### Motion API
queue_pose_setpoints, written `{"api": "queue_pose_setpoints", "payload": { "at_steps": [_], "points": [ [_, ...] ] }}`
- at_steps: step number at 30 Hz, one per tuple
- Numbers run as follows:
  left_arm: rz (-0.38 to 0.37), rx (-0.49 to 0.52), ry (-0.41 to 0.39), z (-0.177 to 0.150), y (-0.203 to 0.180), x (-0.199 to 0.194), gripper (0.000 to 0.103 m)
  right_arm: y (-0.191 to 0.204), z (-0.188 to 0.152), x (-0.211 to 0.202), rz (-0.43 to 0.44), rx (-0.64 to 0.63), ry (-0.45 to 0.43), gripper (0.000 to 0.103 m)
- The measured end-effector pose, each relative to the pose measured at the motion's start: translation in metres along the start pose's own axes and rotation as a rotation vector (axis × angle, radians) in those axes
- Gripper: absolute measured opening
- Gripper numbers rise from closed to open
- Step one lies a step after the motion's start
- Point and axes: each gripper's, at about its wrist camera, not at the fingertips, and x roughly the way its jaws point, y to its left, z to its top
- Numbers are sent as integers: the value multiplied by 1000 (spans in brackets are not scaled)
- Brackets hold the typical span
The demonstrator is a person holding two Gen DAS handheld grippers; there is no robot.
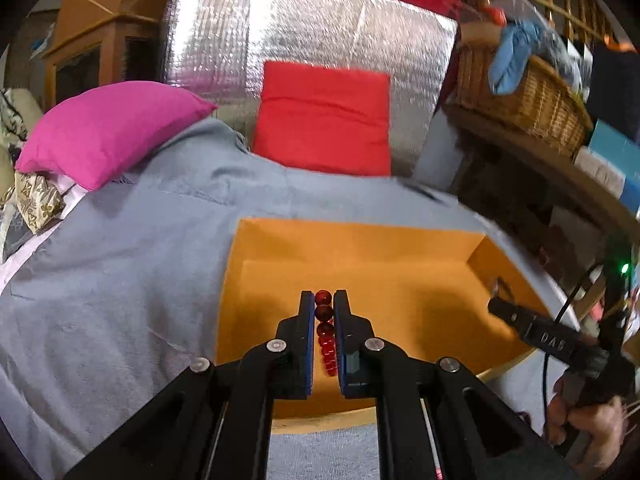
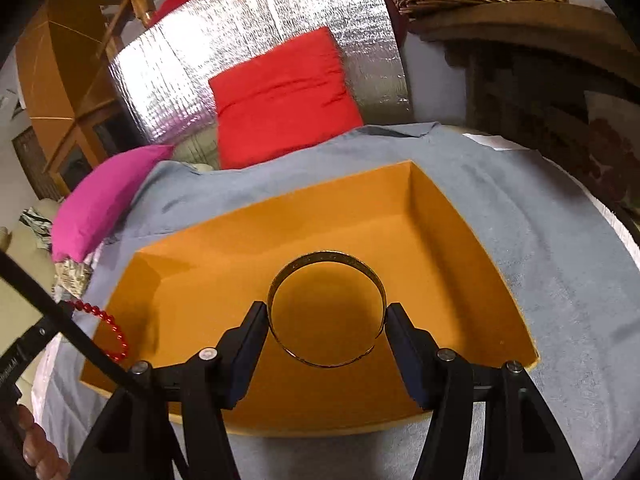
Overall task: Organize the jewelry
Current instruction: 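Carry the silver bangle and red bracelet into the orange box and open both grippers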
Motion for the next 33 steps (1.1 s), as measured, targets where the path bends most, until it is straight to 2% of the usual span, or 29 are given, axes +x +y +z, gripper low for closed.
{"api": "queue_pose_setpoints", "payload": {
  "at_steps": [4,9,13,24,31,33],
  "points": [
    [39,40,69,-8,-5,14,10,4,-2,4,-45,-33,17,63],
    [79,68,212,-23,-3,34,10,13,-8,15,-155,-124,109,64],
    [69,74,218,-24,-2,31,10,20,-13,19,-207,-195,173,64],
    [6,70,289,-23,-3,23,10,13,-18,14,-192,-183,318,64],
    [61,44,261,-19,5,15,11,10,-17,4,-156,-170,263,65],
    [60,31,235,-16,8,6,17,8,-16,-8,-125,-143,228,66]
  ]
}}
